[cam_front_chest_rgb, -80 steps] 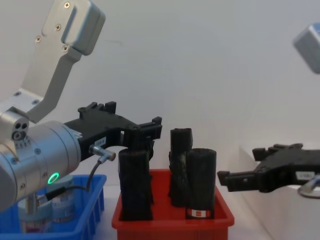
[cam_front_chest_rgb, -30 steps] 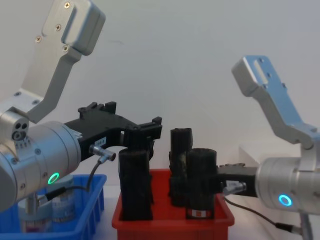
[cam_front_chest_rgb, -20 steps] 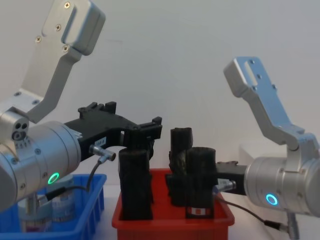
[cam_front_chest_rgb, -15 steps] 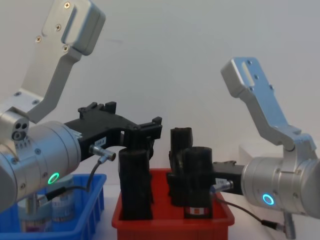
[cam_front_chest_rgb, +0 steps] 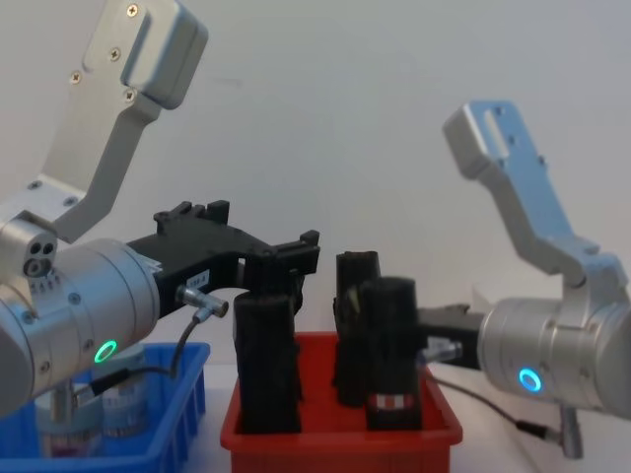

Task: Pick the cotton swabs from the blue box and place them into the white box.

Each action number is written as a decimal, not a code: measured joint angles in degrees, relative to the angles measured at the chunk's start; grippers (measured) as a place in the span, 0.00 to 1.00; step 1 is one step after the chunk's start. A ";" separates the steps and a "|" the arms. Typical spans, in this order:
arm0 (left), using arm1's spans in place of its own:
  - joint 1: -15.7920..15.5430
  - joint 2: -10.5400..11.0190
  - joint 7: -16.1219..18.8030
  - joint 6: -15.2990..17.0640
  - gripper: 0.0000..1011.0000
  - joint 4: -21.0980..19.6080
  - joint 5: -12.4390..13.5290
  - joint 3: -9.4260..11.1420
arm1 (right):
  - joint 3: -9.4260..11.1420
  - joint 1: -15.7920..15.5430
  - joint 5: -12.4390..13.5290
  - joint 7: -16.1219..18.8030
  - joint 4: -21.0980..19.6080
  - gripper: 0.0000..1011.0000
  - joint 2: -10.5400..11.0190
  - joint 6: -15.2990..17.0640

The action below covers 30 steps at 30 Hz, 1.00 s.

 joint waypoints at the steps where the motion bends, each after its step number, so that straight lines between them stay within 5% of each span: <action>1: 0.00 0.00 0.00 0.00 0.99 0.00 0.00 0.00 | 0.15 -0.14 0.36 -0.39 -0.49 0.47 0.08 -0.32; 17: 0.00 0.00 0.00 0.00 0.99 0.00 0.00 0.00 | 2.39 -0.44 5.17 -6.24 -6.60 0.44 0.37 -6.12; 30: 0.00 0.00 0.00 0.00 0.99 0.00 0.00 0.00 | 6.40 5.26 6.60 -12.25 -6.32 0.44 -0.04 -10.64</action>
